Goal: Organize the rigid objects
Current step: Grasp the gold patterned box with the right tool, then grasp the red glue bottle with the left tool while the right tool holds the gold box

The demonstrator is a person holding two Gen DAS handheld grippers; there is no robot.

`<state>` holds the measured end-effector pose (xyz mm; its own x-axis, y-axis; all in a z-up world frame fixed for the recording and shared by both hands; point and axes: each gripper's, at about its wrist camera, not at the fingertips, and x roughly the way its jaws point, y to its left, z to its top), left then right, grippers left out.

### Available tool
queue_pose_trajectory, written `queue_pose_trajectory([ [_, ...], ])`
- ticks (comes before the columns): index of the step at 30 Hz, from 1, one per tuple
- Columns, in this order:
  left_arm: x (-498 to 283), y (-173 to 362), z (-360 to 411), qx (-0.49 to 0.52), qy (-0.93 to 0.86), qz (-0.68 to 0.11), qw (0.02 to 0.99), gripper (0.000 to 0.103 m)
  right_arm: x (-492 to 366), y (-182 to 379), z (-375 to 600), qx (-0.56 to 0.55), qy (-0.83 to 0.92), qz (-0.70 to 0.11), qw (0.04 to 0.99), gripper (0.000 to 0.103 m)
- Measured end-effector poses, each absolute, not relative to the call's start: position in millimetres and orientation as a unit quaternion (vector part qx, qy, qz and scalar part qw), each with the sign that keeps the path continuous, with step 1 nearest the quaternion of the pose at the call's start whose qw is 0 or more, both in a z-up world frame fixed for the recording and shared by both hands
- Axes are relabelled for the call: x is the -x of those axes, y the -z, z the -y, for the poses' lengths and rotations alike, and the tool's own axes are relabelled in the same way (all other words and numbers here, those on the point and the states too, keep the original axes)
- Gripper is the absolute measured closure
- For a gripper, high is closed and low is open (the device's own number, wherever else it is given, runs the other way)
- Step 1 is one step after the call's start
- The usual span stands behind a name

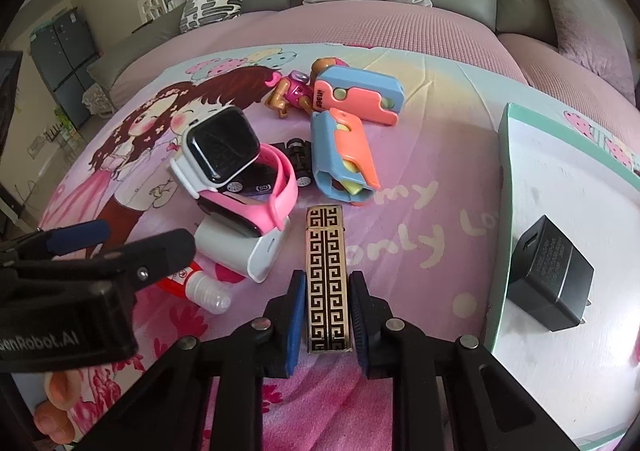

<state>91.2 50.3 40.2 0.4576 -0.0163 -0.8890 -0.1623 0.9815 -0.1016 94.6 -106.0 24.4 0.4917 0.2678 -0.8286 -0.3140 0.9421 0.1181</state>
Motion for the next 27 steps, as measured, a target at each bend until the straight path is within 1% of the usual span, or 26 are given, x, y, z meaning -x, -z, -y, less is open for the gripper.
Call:
queue_pose_trajectory([
  [7, -93, -37, -49, 0.089, -0.033, -0.524, 0.847, 0.000, -91, -33, 115, 0.021, -0.157, -0.468, 0.870, 0.081],
  [12, -94, -35, -48, 0.084, -0.031, -0.525, 0.846, 0.000, -86, -50, 127, 0.011, -0.146, -0.448, 0.882, 0.081],
  [18, -96, -29, -38, 0.059, -0.024, -0.533, 0.844, 0.000, -87, -62, 144, -0.005, -0.127, -0.432, 0.893, 0.081],
  [27, -96, -19, -19, 0.004, -0.010, -0.549, 0.836, 0.000, -88, -61, 146, -0.009, -0.122, -0.435, 0.892, 0.081],
])
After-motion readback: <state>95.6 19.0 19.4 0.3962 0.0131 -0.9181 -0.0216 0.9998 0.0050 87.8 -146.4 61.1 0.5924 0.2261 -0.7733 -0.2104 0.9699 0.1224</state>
